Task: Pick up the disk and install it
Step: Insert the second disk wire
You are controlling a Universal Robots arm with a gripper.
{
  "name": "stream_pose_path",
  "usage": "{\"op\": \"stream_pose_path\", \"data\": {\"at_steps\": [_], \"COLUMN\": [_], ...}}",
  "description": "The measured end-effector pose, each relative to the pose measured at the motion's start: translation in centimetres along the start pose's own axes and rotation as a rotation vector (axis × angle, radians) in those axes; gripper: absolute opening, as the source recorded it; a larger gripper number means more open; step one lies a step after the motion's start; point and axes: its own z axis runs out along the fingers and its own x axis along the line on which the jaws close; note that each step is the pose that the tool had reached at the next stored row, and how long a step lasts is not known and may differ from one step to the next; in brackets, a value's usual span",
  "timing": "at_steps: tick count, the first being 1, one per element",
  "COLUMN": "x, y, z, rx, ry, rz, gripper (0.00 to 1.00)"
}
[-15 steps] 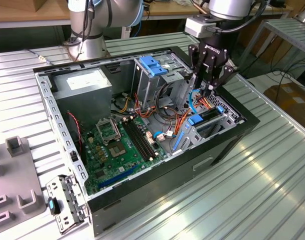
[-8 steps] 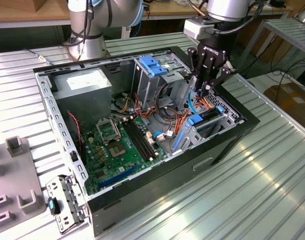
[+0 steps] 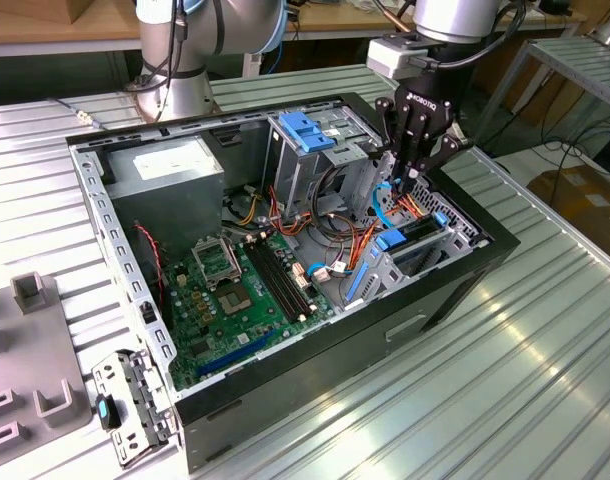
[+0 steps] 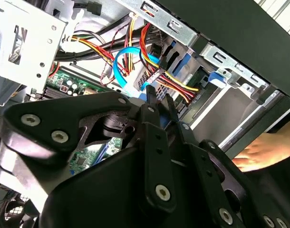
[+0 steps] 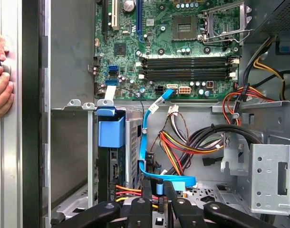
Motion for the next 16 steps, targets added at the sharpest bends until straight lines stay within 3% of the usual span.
{"op": "stream_pose_path", "data": {"at_steps": [3, 4, 5, 7, 8, 9, 10, 11, 12, 15, 16], "x": [-0.01, 0.0, 0.0, -0.01, -0.01, 0.0, -0.01, -0.01, -0.01, -0.02, -0.02], "y": [0.0, -0.01, 0.0, 0.0, 0.0, 0.0, 0.0, 0.0, 0.0, 0.0, 0.0], "z": [0.02, 0.01, 0.02, 0.02, 0.0, 0.01, 0.02, 0.02, 0.05, 0.08, 0.1], "rx": [-0.0001, -0.0001, -0.0001, -0.0001, -0.0002, -0.0003, -0.0004, -0.0006, -0.0007, -0.0008, -0.0007], "ry": [0.0034, 0.0068, 0.0082, 0.0138, 0.0238, 0.0382, 0.0554, 0.0765, 0.0882, 0.0927, 0.0929], "rz": [0.0, 0.0, 0.0, 0.0, 0.0, -0.001, -0.001, -0.001, -0.001, -0.001, -0.001], "gripper": [0.23, 0.23, 0.29, 0.29, 0.29, 0.29, 0.29, 0.29, 0.29, 0.29, 0.21]}}
